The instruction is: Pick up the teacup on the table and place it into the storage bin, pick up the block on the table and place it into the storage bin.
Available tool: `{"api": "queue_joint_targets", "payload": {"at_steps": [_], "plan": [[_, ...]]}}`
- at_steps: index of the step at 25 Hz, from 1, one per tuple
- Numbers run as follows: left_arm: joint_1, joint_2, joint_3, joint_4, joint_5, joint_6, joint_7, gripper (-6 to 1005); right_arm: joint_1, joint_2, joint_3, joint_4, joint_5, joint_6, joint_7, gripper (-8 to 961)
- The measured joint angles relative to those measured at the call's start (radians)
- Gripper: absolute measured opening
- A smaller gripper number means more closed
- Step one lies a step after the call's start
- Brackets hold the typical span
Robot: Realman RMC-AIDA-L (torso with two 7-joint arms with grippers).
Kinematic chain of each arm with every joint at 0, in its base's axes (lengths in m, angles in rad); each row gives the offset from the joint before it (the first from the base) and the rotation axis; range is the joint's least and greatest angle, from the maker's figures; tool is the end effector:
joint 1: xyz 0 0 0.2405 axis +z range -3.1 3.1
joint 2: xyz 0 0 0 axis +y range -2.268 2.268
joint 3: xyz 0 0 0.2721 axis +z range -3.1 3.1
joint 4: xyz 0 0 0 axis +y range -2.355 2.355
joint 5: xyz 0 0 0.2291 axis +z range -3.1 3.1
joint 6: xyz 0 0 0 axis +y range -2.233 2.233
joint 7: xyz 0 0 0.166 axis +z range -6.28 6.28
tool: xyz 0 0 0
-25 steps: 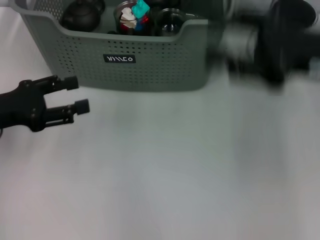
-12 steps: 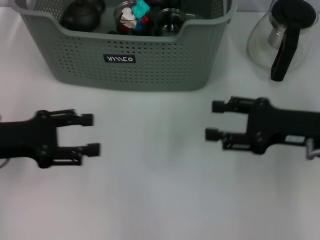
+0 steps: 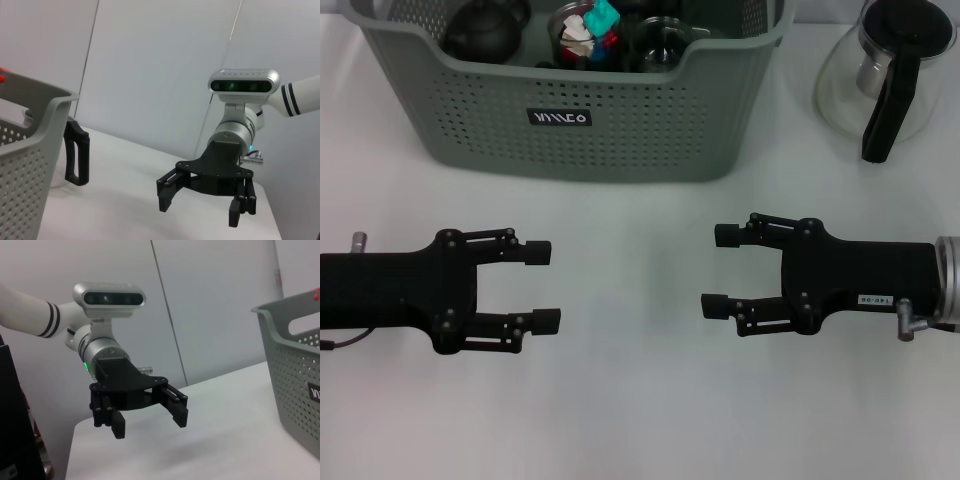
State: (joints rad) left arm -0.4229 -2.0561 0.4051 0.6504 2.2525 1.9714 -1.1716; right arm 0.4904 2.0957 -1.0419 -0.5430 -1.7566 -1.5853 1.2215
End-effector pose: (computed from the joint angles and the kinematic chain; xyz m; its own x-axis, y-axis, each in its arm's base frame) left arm -0.3126 0.2702 0.0026 0.7798 0.3008 0.5491 0.3539 -0.9352 0.0099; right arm 0.2503 0.3159 -0.0833 0.8056 -0.2679 -0.5285 -0.2933 -0.9553 0.0371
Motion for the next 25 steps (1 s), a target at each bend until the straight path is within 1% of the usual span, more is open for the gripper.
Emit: {"api": "queue_joint_targets", "payload": {"at_steps": [3, 12, 19, 25], "plan": [[0.001, 0.001, 0.001, -0.001, 0.001, -0.004, -0.011, 791, 0.000, 0.000, 0.001, 0.001, -0.002, 0.002, -0.001, 929], [-0.005, 0.001, 0.003, -0.003, 0.001, -0.014, -0.029, 792, -0.003, 0.001, 0.002, 0.001, -0.001, -0.007, -0.001, 927], [-0.011, 0.003, 0.006, -0.002, 0.004, -0.027, -0.063, 792, -0.012, 0.004, 0.001, 0.011, -0.001, -0.034, -0.167, 924], [-0.011, 0.004, 0.008, 0.000, 0.004, -0.027, -0.064, 792, -0.013, 0.005, 0.007, 0.014, 0.002, -0.035, -0.199, 923]]}}
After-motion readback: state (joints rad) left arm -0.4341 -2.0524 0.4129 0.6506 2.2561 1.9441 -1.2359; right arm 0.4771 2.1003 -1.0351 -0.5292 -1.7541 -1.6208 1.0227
